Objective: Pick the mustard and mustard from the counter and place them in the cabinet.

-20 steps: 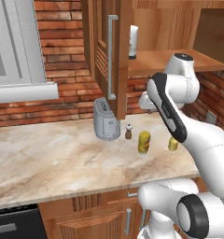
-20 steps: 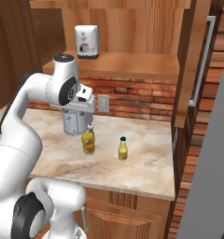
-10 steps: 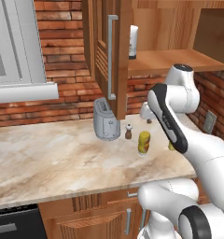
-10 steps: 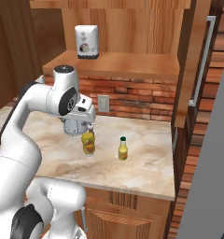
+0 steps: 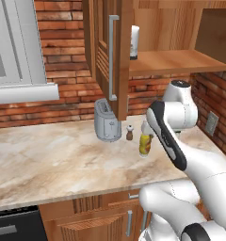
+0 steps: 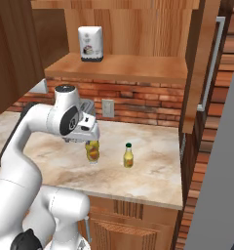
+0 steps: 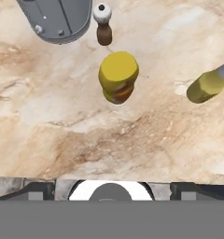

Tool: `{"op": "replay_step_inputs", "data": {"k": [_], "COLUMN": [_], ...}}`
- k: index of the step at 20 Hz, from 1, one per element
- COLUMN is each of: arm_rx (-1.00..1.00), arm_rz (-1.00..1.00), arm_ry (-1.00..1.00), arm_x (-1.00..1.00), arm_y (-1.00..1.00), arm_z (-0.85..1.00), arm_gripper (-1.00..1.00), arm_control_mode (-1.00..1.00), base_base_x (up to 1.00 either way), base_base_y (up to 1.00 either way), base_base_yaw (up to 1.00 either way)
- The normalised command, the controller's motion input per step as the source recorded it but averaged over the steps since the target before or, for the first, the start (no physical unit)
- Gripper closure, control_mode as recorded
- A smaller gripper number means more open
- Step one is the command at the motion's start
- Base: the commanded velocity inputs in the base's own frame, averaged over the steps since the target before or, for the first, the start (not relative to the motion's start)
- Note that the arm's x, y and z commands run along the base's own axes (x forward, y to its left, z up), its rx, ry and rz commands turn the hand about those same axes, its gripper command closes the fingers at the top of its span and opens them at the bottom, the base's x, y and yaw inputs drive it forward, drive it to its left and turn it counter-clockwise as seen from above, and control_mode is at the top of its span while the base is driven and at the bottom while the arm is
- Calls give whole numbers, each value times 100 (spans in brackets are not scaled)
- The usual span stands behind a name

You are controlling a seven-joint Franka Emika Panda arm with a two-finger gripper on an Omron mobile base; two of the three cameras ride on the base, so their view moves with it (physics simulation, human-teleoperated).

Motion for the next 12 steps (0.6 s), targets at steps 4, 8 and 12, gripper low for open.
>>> {"op": "replay_step_inputs", "data": {"k": [4, 8, 12], "arm_rx": [-13, -15, -14], "arm_rz": [-4, -10, -12], "arm_ry": [1, 0, 0], "arm_x": [-1, 0, -5], "arm_y": [4, 7, 12], "arm_z": [-28, -27, -32], "arm_gripper": [-100, -100, -100], "arm_control_mode": [-100, -100, -100], "base_base_x": [0, 0, 0], "base_base_y": [0, 0, 0], "base_base_yaw": [0, 0, 0]}}
